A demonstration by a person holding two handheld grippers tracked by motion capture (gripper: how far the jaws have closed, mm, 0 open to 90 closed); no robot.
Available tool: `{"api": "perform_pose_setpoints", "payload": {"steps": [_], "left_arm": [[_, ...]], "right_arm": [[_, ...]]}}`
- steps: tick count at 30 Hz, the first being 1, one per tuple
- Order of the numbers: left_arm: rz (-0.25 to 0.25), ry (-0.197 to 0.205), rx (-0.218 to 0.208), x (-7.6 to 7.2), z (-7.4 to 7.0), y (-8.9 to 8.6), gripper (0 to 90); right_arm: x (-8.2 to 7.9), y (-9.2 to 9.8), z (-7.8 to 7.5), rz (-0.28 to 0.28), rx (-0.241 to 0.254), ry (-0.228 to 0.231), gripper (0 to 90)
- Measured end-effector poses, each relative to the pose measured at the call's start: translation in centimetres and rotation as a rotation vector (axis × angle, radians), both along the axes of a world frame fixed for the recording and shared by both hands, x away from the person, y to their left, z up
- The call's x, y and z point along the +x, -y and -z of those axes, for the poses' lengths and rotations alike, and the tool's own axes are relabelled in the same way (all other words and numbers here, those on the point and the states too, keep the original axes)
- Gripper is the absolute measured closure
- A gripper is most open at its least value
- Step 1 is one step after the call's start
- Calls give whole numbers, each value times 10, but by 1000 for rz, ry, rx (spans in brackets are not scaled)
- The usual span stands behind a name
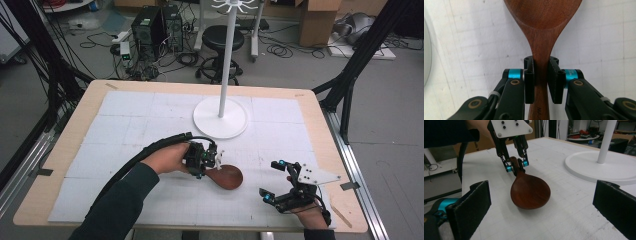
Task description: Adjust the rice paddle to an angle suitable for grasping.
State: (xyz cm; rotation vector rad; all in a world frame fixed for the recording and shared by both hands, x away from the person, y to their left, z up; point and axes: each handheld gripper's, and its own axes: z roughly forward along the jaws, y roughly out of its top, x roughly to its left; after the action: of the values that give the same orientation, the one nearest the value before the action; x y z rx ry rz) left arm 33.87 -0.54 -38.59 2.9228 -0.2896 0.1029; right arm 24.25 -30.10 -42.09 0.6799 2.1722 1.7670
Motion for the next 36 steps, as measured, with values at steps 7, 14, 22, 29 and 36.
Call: {"api": "perform_pose_setpoints", "payload": {"steps": [7,14,22,29,36], "left_arm": [[37,3,-1,0,2,15,778],[99,9,2,-1,6,29,778],[124,7,-2,4,8,35,778],[159,24,3,3,10,38,777],[167,20,1,4,14,41,777]], "right_arm": [[-1,0,0,3,0,-5,5],[-1,1,0,7,3,-2,5],[-3,3,1,7,3,-8,5],[-3,2,2,3,2,-12,5],[-3,2,1,3,-2,-10,5]]}}
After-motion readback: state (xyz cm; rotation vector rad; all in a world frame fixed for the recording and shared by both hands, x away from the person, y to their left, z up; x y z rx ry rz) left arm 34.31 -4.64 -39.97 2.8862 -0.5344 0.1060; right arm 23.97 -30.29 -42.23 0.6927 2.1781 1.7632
